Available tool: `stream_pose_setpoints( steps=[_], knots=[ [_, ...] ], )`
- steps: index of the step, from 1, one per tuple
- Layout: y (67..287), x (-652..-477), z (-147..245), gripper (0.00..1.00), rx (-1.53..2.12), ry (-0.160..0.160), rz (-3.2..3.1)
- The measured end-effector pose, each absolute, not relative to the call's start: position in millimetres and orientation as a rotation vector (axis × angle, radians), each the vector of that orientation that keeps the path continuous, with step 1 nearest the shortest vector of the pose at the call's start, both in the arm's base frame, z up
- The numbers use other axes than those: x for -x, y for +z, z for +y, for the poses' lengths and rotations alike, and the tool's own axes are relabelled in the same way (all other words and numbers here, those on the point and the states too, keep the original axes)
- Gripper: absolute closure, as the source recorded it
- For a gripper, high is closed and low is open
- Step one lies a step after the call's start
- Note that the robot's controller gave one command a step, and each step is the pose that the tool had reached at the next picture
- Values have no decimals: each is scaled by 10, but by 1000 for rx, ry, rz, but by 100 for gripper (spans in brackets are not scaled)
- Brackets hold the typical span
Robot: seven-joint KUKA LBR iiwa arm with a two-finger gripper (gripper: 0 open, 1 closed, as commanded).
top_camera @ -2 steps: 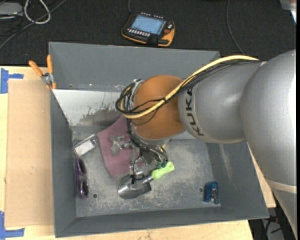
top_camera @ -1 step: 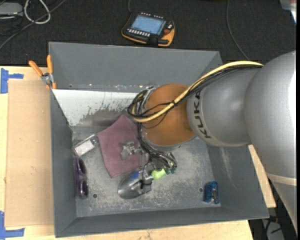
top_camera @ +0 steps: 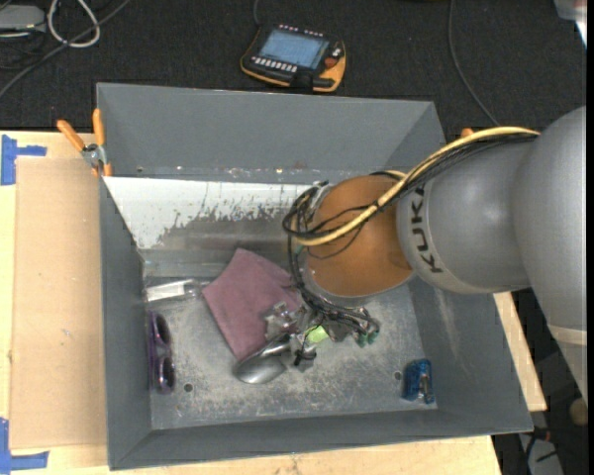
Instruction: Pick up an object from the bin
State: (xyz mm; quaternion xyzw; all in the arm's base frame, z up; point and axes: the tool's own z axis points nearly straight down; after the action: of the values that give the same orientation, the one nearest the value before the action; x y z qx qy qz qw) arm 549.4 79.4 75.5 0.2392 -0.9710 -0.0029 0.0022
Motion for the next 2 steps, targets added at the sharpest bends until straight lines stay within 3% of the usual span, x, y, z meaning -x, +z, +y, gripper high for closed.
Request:
stream_pose_setpoints(
  steps=[1,2],
  knots=[
    [756,-5494,794,100,-748,-9,-3047],
    [1709,-5427,820,100,-714,-10,-3051]
  ],
)
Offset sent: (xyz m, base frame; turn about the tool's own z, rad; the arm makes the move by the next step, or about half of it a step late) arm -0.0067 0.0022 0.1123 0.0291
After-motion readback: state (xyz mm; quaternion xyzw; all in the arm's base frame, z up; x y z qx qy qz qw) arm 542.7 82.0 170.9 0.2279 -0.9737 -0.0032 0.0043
